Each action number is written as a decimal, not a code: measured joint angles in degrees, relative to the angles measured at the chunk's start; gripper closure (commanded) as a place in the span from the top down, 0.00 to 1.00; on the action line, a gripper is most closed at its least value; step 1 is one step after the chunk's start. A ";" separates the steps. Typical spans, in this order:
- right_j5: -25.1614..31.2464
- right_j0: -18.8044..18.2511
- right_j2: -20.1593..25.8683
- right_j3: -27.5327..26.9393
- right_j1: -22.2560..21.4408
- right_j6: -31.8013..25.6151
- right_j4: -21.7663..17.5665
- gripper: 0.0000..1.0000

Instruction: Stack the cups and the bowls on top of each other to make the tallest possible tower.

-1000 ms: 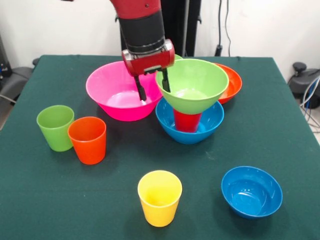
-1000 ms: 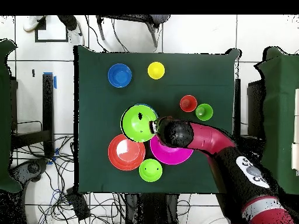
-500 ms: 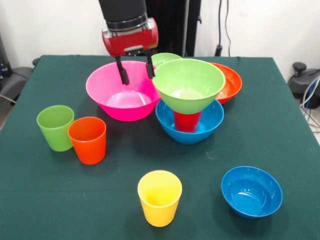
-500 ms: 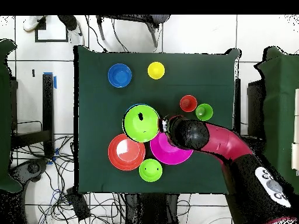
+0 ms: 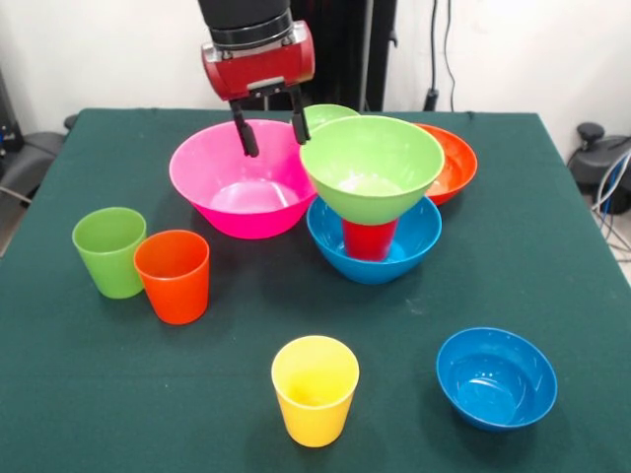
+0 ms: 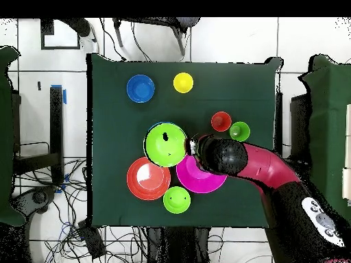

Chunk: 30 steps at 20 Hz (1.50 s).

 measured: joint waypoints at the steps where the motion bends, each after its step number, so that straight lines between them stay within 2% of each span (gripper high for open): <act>1: 0.00 0.00 0.12 0.02 0.00 0.00 0.00 1.00; 7: 0.00 -0.13 0.59 0.52 -0.42 0.00 -0.07 1.00; 12: 0.01 -1.72 1.44 1.36 -1.75 0.00 -0.09 1.00; 17: 0.02 -5.68 2.53 1.38 -5.60 0.00 -1.57 1.00; 18: 0.02 -7.61 3.39 1.18 -7.57 0.00 -2.20 1.00; 22: -0.18 -10.54 5.34 0.13 -9.52 0.00 -3.23 1.00; 26: -4.25 -14.97 9.10 -2.99 -9.20 0.00 -6.39 1.00; 30: -12.08 -19.01 13.55 -7.62 -4.82 0.01 -11.91 1.00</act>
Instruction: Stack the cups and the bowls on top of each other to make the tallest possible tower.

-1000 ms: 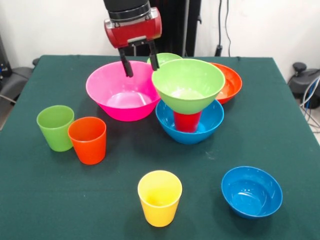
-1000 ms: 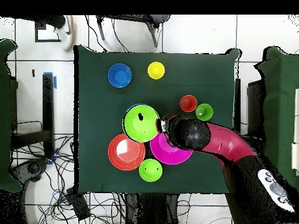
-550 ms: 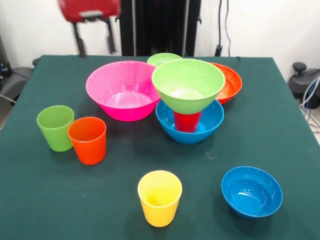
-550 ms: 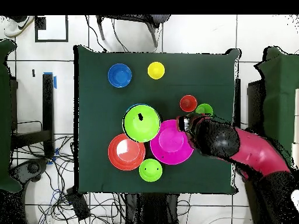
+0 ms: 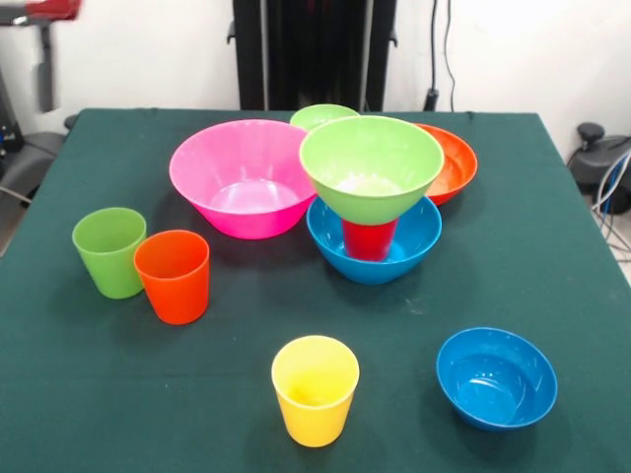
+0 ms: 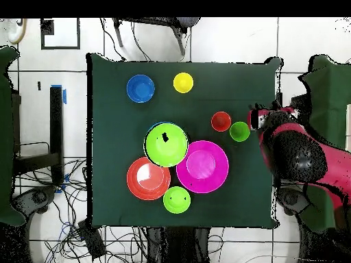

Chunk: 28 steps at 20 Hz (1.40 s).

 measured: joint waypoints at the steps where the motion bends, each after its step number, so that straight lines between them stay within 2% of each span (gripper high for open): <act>1: -1.35 -0.61 0.89 -1.01 1.23 -0.01 -1.22 1.00; 3: -3.60 -1.99 3.14 -3.41 4.47 -0.01 -3.93 1.00; 4: -5.24 -3.52 5.99 -6.07 8.69 -0.01 -6.94 1.00; 7: -6.19 -4.91 8.90 -8.56 13.18 -0.01 -10.01 1.00; 10: -6.78 -6.66 13.31 -12.07 20.39 -0.02 -15.49 1.00; 12: -7.05 -7.04 14.80 -13.25 23.01 -0.02 -17.87 1.00; 14: -7.96 -7.41 17.37 -14.98 27.29 -0.02 -22.09 1.00; 18: -8.99 -7.27 20.94 -17.11 32.69 -0.02 -26.78 1.00; 23: -8.52 -8.16 27.86 -20.06 39.76 -1.50 -28.17 1.00; 25: -8.50 -9.93 33.01 -20.56 43.93 -3.77 -28.78 1.00; 27: -8.46 -11.12 35.76 -20.58 46.35 -5.45 -28.82 1.00; 28: -8.17 -12.99 39.65 -20.63 50.20 -8.48 -28.75 1.00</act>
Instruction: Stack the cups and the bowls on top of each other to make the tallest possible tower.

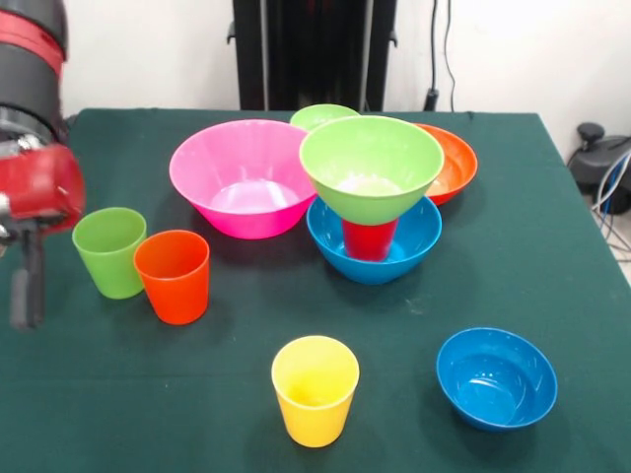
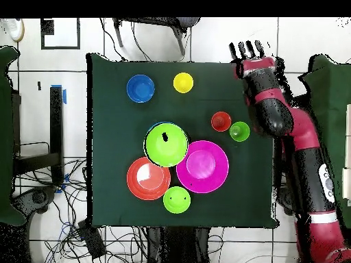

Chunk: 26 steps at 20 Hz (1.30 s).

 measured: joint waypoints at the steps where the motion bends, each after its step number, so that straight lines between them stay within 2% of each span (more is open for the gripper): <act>1: 0.29 -1.06 2.12 -0.12 2.44 -2.11 0.32 1.00; 4: 1.21 -3.75 7.48 -0.66 9.10 -8.45 1.57 1.00; 5: 2.00 -5.15 10.37 -1.29 13.21 -13.36 2.94 1.00; 8: 3.35 -6.46 13.44 -2.22 17.86 -20.39 4.88 1.00; 11: 4.32 -6.82 15.48 -3.11 20.75 -26.11 6.51 1.00; 19: 5.73 -6.29 20.73 -3.48 23.91 -30.48 9.85 1.00; 26: 5.93 -4.66 24.15 -4.57 22.97 -30.48 11.81 1.00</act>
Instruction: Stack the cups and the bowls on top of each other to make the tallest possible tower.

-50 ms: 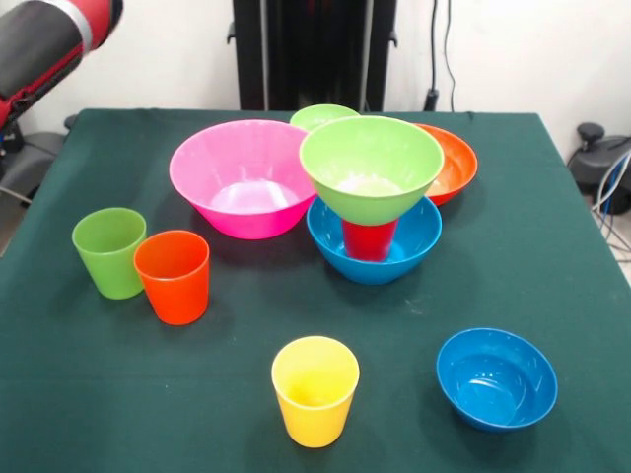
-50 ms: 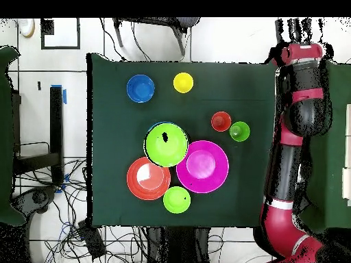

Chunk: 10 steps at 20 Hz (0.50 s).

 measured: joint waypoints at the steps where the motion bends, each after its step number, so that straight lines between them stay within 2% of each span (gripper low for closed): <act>1: 0.14 0.40 0.39 -0.43 -0.35 0.00 0.32 1.00; 10: 5.05 4.20 2.45 -6.19 -5.86 0.00 4.32 1.00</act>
